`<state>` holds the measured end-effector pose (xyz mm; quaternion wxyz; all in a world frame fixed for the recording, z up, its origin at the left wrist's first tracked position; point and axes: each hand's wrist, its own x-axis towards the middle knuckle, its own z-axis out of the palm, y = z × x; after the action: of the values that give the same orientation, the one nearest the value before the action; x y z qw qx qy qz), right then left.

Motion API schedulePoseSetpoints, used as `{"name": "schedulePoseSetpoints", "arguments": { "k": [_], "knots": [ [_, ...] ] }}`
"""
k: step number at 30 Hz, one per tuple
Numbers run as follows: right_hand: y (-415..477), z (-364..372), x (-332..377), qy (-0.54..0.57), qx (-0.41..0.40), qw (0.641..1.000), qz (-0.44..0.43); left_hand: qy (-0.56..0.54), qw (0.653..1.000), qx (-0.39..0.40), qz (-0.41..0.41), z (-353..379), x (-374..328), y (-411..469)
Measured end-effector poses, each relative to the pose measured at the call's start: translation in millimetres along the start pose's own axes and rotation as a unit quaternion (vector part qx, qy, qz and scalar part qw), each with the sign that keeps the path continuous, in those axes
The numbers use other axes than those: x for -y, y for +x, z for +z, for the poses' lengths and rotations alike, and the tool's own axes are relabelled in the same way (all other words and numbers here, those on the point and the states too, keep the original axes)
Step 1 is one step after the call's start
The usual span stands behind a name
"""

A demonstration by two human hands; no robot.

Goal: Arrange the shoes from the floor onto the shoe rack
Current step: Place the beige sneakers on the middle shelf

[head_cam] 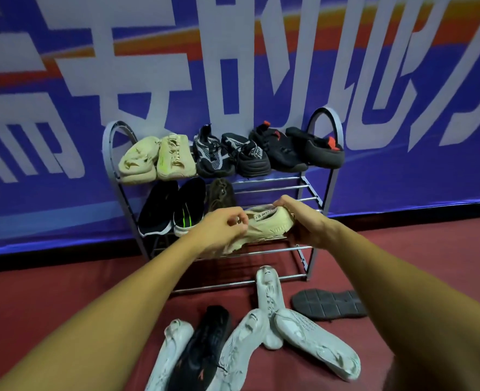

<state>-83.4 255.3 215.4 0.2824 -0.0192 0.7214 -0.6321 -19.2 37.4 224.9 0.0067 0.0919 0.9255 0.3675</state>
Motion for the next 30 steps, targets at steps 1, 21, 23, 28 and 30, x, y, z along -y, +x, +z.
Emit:
{"name": "schedulePoseSetpoints", "arguments": {
  "k": [1, 21, 23, 28, 30],
  "knots": [
    [-1.3, 1.0, 0.1, 0.029, -0.007, 1.000, -0.004, 0.000, 1.000, -0.006, -0.010, 1.2, 0.4, -2.0],
    [9.2, 13.8, -8.7, 0.186, -0.044, 0.981, -0.027, -0.243, 0.954, -0.069, -0.161, 17.2, -3.2, 17.4],
    [14.9, 19.5, -14.6, 0.153, -0.030, 0.988, -0.019, -0.269, 0.943, -0.084, -0.177, 23.9, -2.0, 22.9],
    [25.9, 25.6, -19.2, 0.105, -0.031, 0.994, -0.023, -0.298, 0.924, -0.105, -0.216, 37.1, 8.5, 36.1],
    [30.3, 22.0, -20.2, 0.095, -0.044, 0.994, -0.027, -0.295, 0.924, -0.097, -0.224, 40.9, 9.8, 39.3]
  ]
}}
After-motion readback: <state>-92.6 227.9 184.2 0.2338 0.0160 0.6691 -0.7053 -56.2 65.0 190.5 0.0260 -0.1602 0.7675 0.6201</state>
